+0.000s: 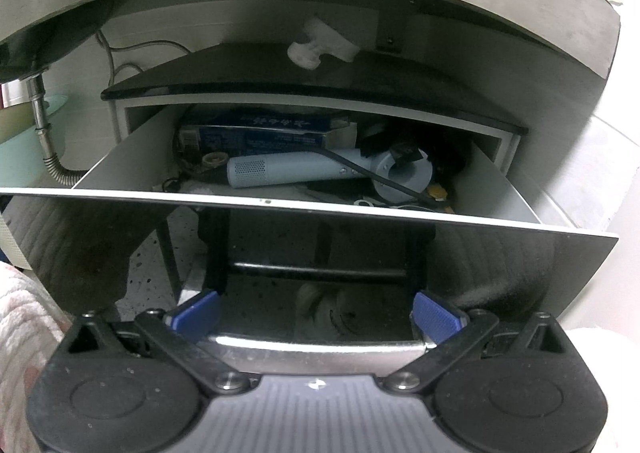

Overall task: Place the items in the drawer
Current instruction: 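Push the drawer front inward with the right tool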

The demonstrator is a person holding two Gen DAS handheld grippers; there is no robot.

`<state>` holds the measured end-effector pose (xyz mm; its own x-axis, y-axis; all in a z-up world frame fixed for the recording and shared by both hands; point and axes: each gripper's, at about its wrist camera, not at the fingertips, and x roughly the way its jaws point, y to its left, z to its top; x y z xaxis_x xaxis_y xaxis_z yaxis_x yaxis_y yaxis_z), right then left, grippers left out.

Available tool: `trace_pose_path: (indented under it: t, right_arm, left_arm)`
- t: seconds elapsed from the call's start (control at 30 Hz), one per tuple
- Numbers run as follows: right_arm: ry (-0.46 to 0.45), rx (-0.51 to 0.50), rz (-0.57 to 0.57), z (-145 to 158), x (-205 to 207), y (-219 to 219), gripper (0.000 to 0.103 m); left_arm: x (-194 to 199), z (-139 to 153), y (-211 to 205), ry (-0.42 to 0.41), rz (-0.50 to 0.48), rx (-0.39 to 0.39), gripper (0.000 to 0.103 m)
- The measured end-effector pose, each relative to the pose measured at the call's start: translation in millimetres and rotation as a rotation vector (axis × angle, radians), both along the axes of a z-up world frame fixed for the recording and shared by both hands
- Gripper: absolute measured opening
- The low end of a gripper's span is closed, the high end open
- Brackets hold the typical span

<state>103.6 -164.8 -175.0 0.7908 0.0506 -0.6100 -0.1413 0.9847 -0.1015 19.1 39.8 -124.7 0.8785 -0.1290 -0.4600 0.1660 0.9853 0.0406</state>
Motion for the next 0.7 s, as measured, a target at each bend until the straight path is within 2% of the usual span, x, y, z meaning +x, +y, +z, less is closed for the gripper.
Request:
trace_pose_path:
  t: [0.23, 0.43, 0.57, 0.7]
  right_arm:
    - [0.0, 0.0, 0.0, 0.7, -0.7, 0.5, 0.103]
    - [0.001, -0.001, -0.001, 1.5, -0.2, 1.3, 0.103]
    - [0.002, -0.001, -0.001, 2.2, 0.3, 2.0, 0.103]
    - [0.002, -0.001, -0.002, 2.2, 0.0, 1.8, 0.103]
  left_arm:
    - [2.7, 2.7, -5.0, 0.011, -0.007, 0.025, 0.102]
    - [2.7, 13.4, -28.0, -0.029, -0.035, 0.139, 0.102]
    - [6.1, 23.2, -33.2, 0.004, -0.063, 0.104, 0.102]
    - [9.5, 36.5, -30.1, 0.012, -0.035, 0.062, 0.102]
